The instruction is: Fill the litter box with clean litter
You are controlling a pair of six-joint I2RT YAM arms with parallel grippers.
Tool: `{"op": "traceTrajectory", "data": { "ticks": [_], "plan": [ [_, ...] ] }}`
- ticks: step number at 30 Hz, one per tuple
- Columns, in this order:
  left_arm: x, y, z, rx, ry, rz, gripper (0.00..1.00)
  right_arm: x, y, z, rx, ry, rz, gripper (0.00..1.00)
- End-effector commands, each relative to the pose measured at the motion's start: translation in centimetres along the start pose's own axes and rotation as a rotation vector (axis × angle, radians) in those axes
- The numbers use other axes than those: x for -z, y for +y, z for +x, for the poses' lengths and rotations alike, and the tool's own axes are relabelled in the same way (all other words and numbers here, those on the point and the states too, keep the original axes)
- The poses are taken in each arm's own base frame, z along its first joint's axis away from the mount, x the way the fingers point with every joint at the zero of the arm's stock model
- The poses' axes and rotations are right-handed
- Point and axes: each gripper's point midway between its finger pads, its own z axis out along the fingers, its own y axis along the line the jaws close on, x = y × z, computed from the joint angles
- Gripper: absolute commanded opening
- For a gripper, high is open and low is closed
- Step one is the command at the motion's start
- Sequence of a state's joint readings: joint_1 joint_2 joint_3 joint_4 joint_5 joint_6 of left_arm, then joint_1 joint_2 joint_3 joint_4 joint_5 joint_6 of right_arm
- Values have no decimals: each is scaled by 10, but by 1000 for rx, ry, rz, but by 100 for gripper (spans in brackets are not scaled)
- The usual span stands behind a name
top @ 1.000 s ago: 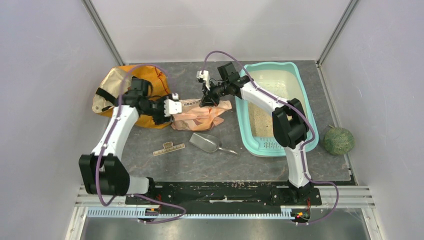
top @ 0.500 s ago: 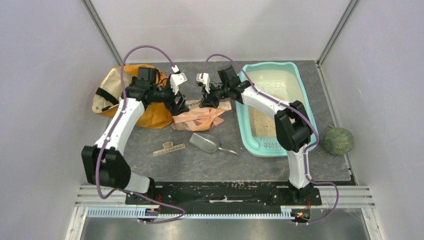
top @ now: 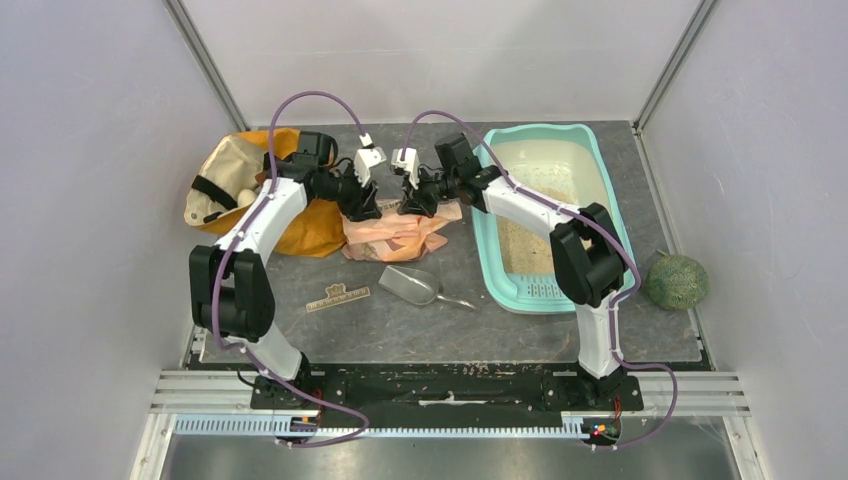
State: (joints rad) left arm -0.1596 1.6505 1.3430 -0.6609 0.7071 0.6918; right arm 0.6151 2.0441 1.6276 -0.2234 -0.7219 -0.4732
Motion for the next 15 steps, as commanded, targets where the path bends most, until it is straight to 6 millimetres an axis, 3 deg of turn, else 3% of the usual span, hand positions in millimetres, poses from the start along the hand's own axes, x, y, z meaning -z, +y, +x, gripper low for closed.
{"op": "traceTrajectory", "data": {
  "ticks": [1, 3, 4, 6, 7, 9, 15],
  "plan": [
    [3, 7, -17, -111, -28, 6, 38, 10, 5, -41, 96, -86, 11, 0],
    [4, 1, -16, -142, -24, 39, 14, 11, 6, -41, 99, -84, 8, 0],
    [6, -3, -14, -170, -15, 60, 3, 13, 6, -41, 93, -73, 6, 5],
    [10, -9, -8, -204, 2, 74, 2, 22, 8, -41, 56, -42, -17, 31],
    [13, -9, -4, -216, 7, 68, 2, 30, 8, -44, 19, -34, -32, 49],
    [18, -6, 1, -249, 13, 51, 2, 48, 4, -48, -55, -21, -49, 68],
    [22, 1, 8, -397, 2, 10, 2, 85, 3, -28, -167, 67, -117, 81]
  ]
}}
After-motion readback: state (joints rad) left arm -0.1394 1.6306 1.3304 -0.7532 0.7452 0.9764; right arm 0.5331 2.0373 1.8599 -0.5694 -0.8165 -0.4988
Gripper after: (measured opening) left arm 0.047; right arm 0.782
